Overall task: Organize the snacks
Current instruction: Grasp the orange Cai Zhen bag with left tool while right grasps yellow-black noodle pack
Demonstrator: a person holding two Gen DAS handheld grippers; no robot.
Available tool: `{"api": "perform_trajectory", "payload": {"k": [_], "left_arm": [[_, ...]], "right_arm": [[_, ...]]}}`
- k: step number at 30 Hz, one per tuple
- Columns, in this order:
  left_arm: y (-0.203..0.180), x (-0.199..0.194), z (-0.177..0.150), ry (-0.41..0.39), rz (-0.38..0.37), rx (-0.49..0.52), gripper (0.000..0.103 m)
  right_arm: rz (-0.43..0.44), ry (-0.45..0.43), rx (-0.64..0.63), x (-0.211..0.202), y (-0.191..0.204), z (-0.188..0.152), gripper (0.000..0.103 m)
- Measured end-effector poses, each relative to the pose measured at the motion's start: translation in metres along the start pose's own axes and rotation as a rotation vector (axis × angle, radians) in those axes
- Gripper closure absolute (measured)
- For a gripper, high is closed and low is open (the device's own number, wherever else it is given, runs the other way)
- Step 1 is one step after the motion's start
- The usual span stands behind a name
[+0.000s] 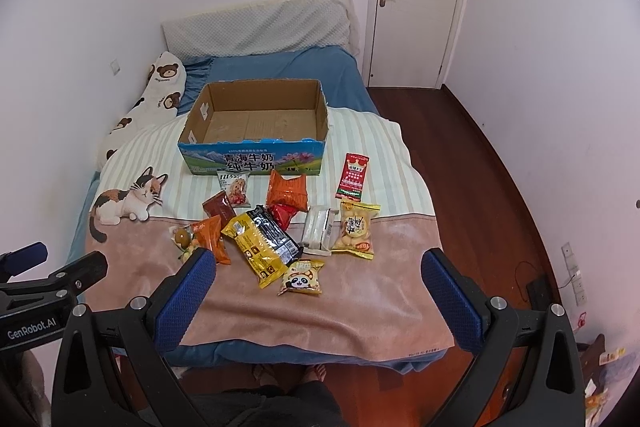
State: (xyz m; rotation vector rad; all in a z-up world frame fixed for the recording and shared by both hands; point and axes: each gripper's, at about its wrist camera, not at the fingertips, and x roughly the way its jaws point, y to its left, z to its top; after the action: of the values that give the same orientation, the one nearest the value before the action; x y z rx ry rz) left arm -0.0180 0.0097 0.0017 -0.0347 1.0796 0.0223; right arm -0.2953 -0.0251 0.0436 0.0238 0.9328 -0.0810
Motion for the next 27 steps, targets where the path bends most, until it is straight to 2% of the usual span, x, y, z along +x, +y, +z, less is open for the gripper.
{"api": "perform_trajectory", "payload": {"k": [3, 8, 13, 16, 21, 27], "left_arm": [[0.005, 0.009, 0.001, -0.010, 0.026, -0.032, 0.000], [0.021, 0.042, 0.001, 0.022, 0.044, -0.099, 0.000], [0.048, 0.098, -0.004, 0.119, 0.116, -0.178, 0.000], [0.062, 0.134, -0.009, 0.201, 0.128, -0.221, 0.000], [0.075, 0.191, -0.014, 0.324, 0.093, -0.284, 0.000], [0.079, 0.252, 0.002, 0.372, 0.023, -0.330, 0.000]], "right_arm": [[0.007, 0.011, 0.015, 0.010, -0.005, -0.001, 0.000], [0.043, 0.073, 0.037, 0.047, -0.013, -0.006, 0.000], [0.091, 0.145, 0.013, 0.098, -0.010, -0.010, 0.000], [0.097, 0.170, -0.030, 0.131, -0.001, -0.013, 0.000], [0.118, 0.245, -0.076, 0.194, 0.017, -0.013, 0.000], [0.180, 0.324, -0.132, 0.276, 0.051, -0.013, 0.000]]}}
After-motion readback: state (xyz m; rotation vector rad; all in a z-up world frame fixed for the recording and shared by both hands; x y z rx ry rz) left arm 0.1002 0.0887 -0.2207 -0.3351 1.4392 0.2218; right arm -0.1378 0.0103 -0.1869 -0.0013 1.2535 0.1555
